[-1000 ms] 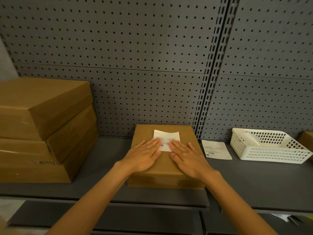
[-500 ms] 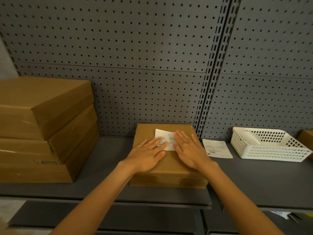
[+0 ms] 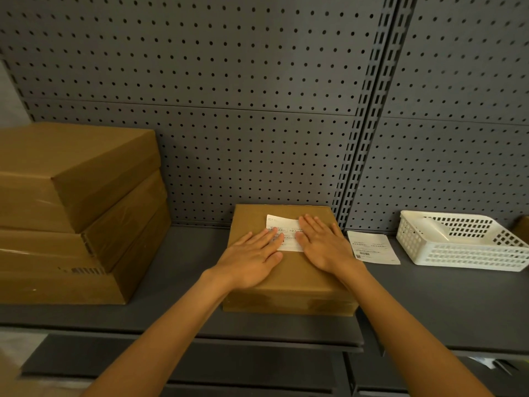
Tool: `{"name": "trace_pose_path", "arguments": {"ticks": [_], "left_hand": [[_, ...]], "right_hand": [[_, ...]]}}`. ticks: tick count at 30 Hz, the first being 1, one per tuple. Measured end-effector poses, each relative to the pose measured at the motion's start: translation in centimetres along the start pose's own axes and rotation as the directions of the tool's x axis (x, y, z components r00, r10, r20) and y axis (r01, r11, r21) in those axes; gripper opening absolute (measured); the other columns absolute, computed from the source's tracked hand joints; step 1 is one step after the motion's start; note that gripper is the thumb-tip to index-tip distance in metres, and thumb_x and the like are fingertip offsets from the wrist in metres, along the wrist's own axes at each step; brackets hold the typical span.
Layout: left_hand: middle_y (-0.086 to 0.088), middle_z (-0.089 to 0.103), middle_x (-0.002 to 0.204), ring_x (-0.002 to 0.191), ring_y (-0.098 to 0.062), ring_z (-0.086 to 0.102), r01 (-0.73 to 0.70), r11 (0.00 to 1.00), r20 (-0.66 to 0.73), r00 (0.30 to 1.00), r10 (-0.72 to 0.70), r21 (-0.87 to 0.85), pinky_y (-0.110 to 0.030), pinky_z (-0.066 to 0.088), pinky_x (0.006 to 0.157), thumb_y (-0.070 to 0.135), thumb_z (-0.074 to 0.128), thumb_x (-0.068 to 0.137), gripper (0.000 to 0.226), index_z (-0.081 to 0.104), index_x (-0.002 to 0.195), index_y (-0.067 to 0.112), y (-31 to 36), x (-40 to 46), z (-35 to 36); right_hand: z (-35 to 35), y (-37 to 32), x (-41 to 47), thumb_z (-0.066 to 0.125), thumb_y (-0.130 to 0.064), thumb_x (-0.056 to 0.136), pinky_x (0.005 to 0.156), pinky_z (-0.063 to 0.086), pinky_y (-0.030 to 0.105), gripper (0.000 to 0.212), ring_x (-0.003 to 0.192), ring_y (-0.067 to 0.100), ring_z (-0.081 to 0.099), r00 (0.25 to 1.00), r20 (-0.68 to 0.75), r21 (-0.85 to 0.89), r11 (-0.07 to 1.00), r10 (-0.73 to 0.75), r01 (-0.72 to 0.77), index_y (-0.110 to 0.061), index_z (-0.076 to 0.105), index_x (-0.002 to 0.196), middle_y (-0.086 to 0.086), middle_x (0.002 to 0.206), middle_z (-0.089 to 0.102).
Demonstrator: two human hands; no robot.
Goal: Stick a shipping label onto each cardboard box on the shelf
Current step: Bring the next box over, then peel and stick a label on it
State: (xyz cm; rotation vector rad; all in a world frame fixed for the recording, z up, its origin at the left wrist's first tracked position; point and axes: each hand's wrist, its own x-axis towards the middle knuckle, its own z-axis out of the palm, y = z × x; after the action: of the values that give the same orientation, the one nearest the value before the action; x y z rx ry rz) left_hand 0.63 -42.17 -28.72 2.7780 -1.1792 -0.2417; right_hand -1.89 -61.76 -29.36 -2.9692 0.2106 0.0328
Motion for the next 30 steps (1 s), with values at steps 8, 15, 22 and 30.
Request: {"name": "trace_pose_path", "arguments": {"ticks": [8, 15, 22, 30], "left_hand": [[0.009, 0.001, 0.159, 0.145, -0.003, -0.002, 0.029, 0.993, -0.056, 0.998, -0.035, -0.113, -0.025, -0.005, 0.116, 0.04, 0.013, 0.103, 0.052, 0.006, 0.151, 0.023, 0.2, 0.7, -0.8], [0.002, -0.002, 0.16, 0.146, -0.009, -0.002, 0.024, 0.999, -0.017, 1.0, -0.024, -0.024, -0.027, -0.004, 0.117, 0.033, 0.013, 0.104, 0.052, 0.001, 0.152, 0.016, 0.6, 5.7, -1.7], [0.007, -0.007, 0.159, 0.145, -0.005, -0.006, 0.051, 0.999, -0.037, 0.998, -0.051, 0.001, -0.03, -0.005, 0.119, 0.041, 0.008, 0.102, 0.054, -0.003, 0.151, 0.022, -0.1, 6.2, -0.4], [0.008, -0.007, 0.159, 0.145, -0.005, -0.008, 0.132, 0.991, -0.064, 0.989, -0.134, -0.036, -0.031, -0.006, 0.119, 0.041, 0.007, 0.102, 0.054, -0.003, 0.152, 0.022, -2.4, 4.4, -0.4]], "right_hand": [[0.2, -0.2, -0.4, 0.009, -0.047, 0.101, 0.119, -0.005, 0.038, 0.058, 0.148, 0.012, -0.003, 0.998, -0.053, 0.0, 1.0, 0.019, -0.019, -0.022, 0.004, 0.153, -0.005, 0.161, 0.002], [0.2, 0.0, -0.3, 0.008, -0.046, 0.101, 0.119, -0.006, 0.037, 0.057, 0.147, 0.011, -0.006, 0.999, -0.043, 0.012, 1.0, 0.004, -0.003, -0.023, 0.002, 0.153, -0.007, 0.161, -0.001], [0.4, 0.1, -0.2, 0.009, -0.047, 0.101, 0.119, -0.006, 0.037, 0.057, 0.147, 0.01, -0.005, 0.999, -0.046, 0.018, 1.0, 0.009, -0.008, -0.024, 0.003, 0.153, -0.007, 0.161, 0.0], [0.3, -0.1, -0.3, 0.011, -0.049, 0.1, 0.12, -0.006, 0.038, 0.059, 0.147, 0.011, -0.004, 0.998, -0.051, 0.041, 0.999, 0.03, -0.028, -0.025, 0.004, 0.153, -0.007, 0.161, 0.001]]}}
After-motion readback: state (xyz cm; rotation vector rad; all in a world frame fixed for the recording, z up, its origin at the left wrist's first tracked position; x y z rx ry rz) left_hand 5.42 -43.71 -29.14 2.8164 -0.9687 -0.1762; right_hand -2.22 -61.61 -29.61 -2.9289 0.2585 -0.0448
